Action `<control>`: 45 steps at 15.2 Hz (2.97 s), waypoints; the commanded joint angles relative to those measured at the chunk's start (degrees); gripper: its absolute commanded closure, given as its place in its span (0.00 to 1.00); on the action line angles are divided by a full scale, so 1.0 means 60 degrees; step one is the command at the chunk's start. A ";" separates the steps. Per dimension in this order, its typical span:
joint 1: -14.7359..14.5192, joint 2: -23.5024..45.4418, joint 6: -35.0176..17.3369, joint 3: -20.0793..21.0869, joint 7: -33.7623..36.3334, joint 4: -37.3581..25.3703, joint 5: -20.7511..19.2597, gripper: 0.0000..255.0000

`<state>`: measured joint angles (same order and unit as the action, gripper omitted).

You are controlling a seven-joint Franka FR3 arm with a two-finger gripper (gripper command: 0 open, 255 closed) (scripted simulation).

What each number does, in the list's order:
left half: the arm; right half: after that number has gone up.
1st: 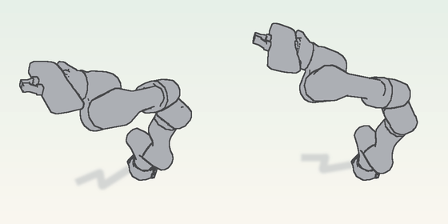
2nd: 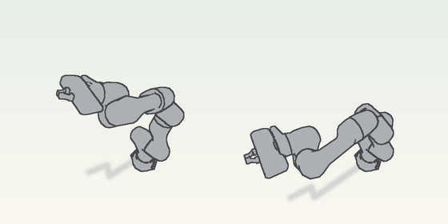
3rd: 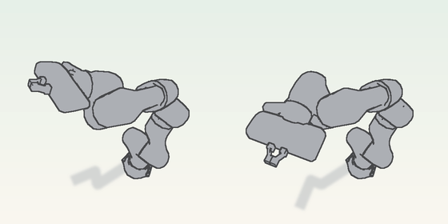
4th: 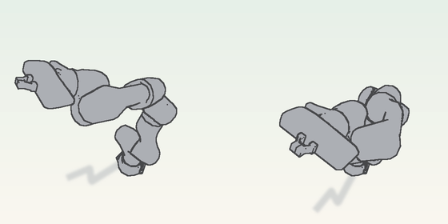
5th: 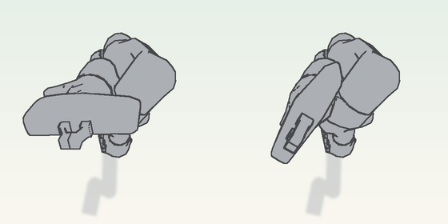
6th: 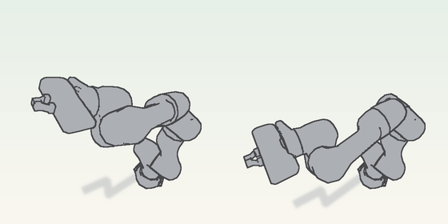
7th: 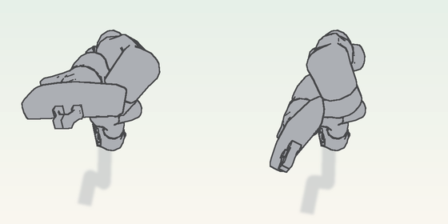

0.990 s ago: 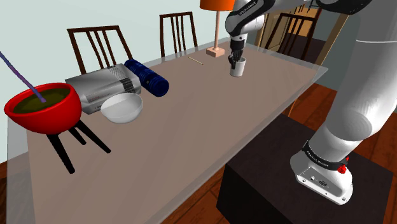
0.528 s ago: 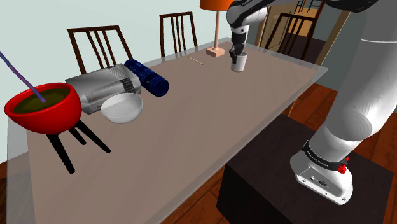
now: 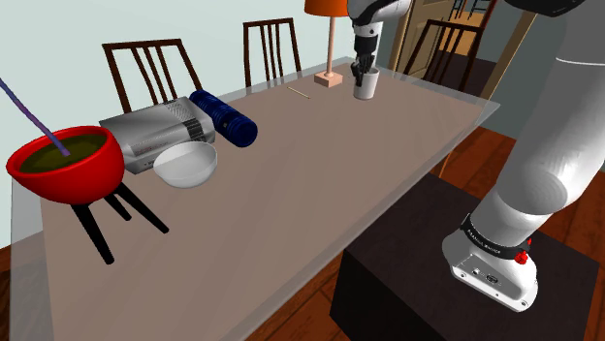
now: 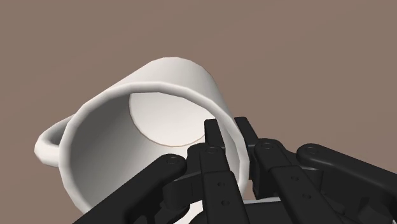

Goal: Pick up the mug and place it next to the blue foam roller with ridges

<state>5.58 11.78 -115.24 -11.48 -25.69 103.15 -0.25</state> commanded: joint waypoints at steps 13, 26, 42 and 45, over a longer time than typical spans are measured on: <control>-0.0001 -0.0268 0.1724 -0.0018 -0.0023 -0.1459 -0.0048 1.00; -0.1517 0.1143 0.2444 0.0967 0.2498 -0.3496 -0.0093 1.00; -0.2976 0.4685 0.4226 0.1559 0.4557 -0.8739 -0.0150 1.00; -0.2985 0.4503 0.3711 0.1559 0.4573 -0.8040 -0.0156 1.00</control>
<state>-12.29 38.94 -92.10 -2.13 1.68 53.96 -1.17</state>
